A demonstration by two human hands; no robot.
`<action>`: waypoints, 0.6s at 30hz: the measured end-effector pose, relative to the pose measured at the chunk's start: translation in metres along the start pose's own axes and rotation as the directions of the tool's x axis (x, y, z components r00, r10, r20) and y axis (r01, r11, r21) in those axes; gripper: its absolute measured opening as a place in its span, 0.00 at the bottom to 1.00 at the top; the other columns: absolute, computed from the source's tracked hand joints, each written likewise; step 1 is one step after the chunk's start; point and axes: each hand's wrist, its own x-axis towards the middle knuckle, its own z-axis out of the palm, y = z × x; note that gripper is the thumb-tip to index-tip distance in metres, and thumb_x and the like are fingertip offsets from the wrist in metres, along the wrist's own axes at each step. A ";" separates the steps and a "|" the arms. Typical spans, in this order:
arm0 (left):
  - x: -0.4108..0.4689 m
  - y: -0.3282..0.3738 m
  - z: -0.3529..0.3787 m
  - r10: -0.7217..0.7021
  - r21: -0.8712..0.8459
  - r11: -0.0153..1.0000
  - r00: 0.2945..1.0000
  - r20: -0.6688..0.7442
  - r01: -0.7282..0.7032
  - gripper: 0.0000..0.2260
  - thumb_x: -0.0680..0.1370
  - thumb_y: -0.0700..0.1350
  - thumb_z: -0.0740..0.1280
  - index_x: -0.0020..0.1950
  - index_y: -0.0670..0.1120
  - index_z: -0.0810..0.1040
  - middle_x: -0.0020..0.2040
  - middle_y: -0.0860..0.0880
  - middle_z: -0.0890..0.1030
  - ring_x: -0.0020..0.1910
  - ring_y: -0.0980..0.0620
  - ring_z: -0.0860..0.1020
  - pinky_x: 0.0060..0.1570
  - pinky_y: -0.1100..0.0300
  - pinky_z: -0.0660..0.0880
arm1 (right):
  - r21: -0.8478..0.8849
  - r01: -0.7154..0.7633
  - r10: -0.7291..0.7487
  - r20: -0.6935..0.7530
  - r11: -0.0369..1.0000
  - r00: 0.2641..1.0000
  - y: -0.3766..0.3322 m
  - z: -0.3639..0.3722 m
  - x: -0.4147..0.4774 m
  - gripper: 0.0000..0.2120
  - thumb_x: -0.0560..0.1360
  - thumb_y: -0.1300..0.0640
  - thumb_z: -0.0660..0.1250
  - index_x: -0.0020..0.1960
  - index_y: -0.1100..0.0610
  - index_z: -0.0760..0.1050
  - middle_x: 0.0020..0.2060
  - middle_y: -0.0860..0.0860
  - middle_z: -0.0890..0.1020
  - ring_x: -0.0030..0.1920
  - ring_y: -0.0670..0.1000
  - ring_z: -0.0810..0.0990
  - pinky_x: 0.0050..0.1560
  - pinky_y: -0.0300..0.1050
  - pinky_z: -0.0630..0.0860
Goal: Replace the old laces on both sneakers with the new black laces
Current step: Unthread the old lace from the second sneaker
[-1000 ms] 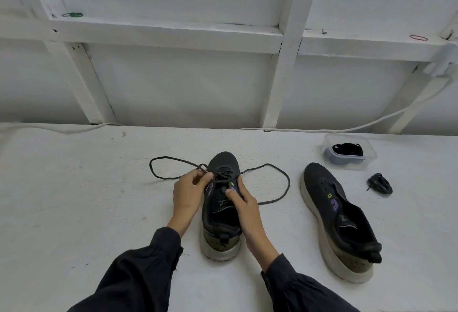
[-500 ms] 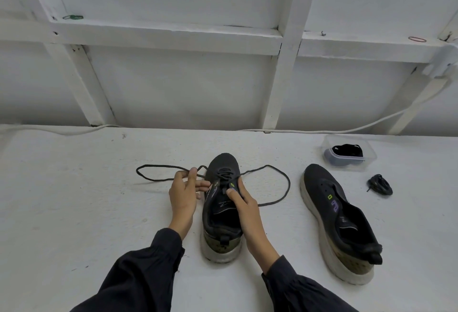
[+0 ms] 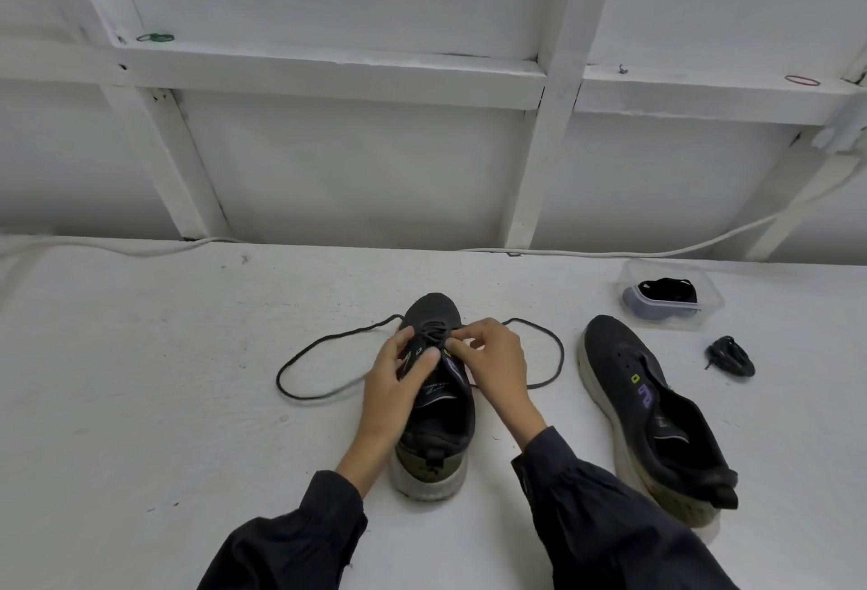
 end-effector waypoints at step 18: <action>0.000 0.000 -0.003 -0.015 0.259 0.966 0.997 0.077 -0.006 0.27 0.80 0.40 0.65 0.77 0.49 0.62 0.75 0.49 0.67 0.74 0.51 0.66 0.74 0.50 0.63 | -0.150 0.057 -0.031 0.172 0.987 0.985 -0.002 -0.015 0.027 0.04 0.71 0.55 0.72 0.45 0.51 0.79 0.38 0.47 0.84 0.42 0.47 0.82 0.44 0.46 0.79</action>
